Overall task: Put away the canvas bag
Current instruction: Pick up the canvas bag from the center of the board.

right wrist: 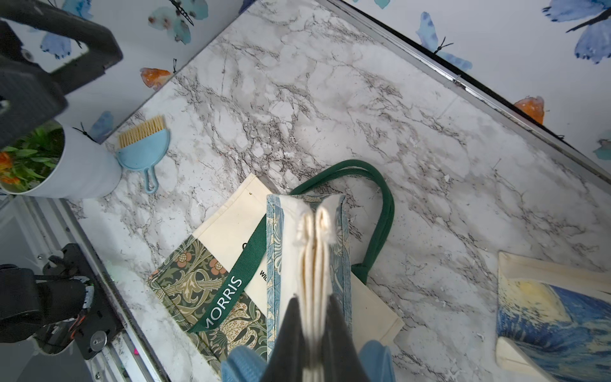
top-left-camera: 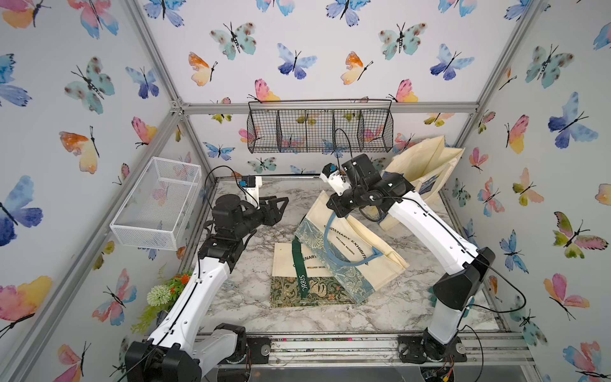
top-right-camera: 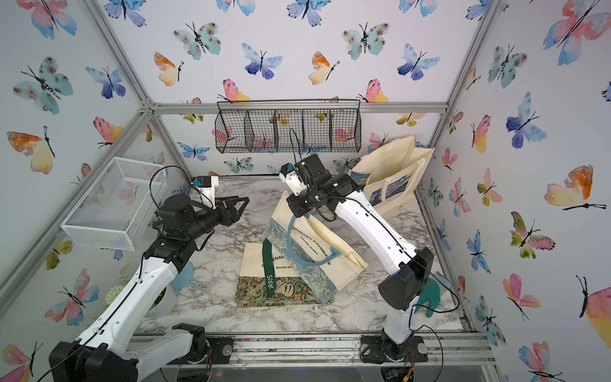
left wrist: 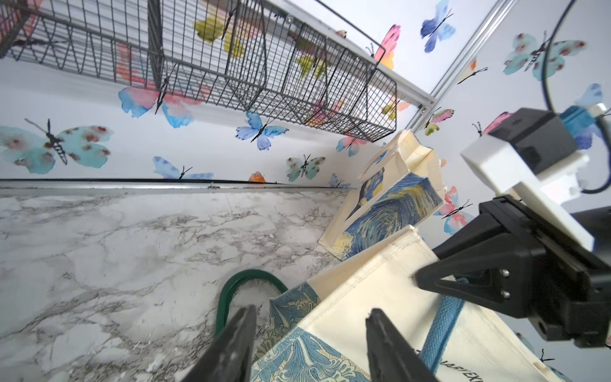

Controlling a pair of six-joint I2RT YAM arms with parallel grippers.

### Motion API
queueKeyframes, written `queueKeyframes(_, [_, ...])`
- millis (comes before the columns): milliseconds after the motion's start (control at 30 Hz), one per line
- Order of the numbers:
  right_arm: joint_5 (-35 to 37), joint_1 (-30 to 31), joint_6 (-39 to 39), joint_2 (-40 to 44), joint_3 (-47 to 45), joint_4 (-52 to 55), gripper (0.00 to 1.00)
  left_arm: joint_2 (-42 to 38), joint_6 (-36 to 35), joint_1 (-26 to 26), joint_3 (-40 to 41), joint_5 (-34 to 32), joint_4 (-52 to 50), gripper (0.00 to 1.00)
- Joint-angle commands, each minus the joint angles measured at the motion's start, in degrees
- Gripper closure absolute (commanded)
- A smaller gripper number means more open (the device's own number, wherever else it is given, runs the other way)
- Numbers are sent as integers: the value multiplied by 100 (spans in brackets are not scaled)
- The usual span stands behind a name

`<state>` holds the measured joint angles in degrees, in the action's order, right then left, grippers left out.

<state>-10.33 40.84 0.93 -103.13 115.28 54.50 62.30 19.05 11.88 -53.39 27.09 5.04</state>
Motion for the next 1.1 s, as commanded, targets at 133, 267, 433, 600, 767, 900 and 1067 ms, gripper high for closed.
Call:
queueKeyframes(133, [-1438, -492, 115, 368, -535, -417, 97, -81, -155, -2, 347, 654, 1005, 39])
queueKeyframes(267, [-1811, -533, -104, 318, -542, -374, 97, 89, -173, 1, 240, 1352, 1081, 39])
queueKeyframes(433, [-2395, -548, -423, 361, -700, -413, 98, 282, -261, 0, -5, 1663, 1012, 39])
queueKeyframes(600, [-2313, -550, -660, 502, -1012, -273, 97, 337, -275, 3, -47, 1778, 1159, 38])
queueKeyframes(767, [-2116, -551, -516, 817, -1355, -421, 97, 517, -323, -1, -365, 2176, 956, 38])
queueKeyframes(900, [-2108, -551, -413, 820, -1357, -216, 97, 559, -304, -1, -438, 2522, 1106, 38])
queueKeyframes(1067, [-2823, -551, -603, 835, -1493, -75, 98, 717, 194, 1, -350, 3597, 1970, 38])
